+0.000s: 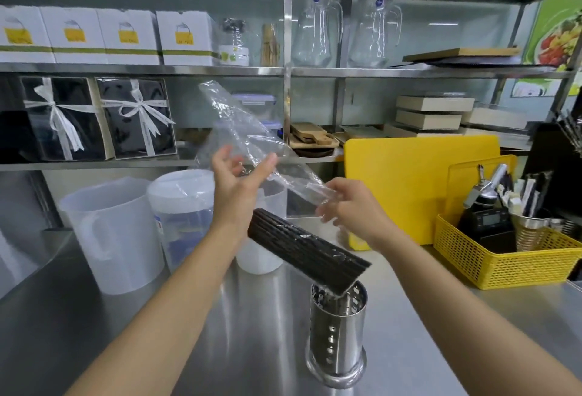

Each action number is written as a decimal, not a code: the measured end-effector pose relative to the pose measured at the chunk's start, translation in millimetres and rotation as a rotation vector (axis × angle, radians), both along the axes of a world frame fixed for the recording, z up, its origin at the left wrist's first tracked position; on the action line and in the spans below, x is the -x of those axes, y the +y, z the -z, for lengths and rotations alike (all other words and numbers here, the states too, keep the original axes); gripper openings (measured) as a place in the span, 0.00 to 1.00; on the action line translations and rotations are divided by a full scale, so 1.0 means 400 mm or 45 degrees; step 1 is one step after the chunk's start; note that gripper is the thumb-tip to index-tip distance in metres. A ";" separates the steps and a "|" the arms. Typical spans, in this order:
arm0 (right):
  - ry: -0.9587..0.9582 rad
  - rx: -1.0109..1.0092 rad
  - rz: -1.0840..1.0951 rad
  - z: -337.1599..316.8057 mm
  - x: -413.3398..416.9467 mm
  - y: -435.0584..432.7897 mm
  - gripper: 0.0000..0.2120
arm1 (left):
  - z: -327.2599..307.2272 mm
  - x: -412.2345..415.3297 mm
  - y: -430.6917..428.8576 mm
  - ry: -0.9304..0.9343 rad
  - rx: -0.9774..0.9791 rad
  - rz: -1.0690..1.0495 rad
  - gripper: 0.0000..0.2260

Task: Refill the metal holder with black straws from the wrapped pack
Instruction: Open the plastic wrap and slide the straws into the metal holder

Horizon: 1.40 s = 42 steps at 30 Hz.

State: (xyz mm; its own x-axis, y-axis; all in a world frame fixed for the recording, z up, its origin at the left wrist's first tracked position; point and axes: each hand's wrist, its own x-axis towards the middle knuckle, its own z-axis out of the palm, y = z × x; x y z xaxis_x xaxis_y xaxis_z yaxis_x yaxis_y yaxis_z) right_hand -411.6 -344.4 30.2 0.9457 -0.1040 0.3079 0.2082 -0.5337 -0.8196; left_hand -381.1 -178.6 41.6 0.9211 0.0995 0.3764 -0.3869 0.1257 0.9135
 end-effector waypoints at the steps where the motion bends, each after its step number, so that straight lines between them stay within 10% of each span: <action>1: 0.007 -0.043 -0.011 -0.010 0.001 -0.016 0.10 | 0.004 -0.006 0.012 -0.163 -0.124 -0.141 0.40; 9: 0.053 0.140 -0.073 -0.041 -0.004 -0.094 0.07 | -0.013 0.001 -0.006 -1.315 -1.401 -0.696 0.45; 15: -0.035 0.199 -0.089 -0.014 0.009 -0.088 0.06 | 0.006 0.009 -0.106 -1.231 -1.930 -0.566 0.42; 19: -0.064 0.207 -0.105 0.000 0.043 -0.121 0.10 | -0.012 0.002 -0.122 -1.077 -1.889 -0.332 0.09; 26: 0.099 -0.577 -0.411 0.072 0.103 -0.264 0.40 | -0.060 -0.028 -0.137 -0.858 -1.626 -0.293 0.06; 29: 0.208 -0.460 -0.288 0.111 0.119 -0.269 0.48 | -0.066 -0.032 -0.158 -0.832 -1.529 -0.271 0.06; 35: -0.084 -1.017 0.205 0.162 0.093 -0.254 0.03 | -0.067 -0.008 -0.217 -0.819 -1.357 -0.235 0.07; 42: -0.120 -1.325 0.071 0.155 0.066 -0.354 0.07 | -0.080 -0.015 -0.219 -0.728 -1.379 -0.416 0.33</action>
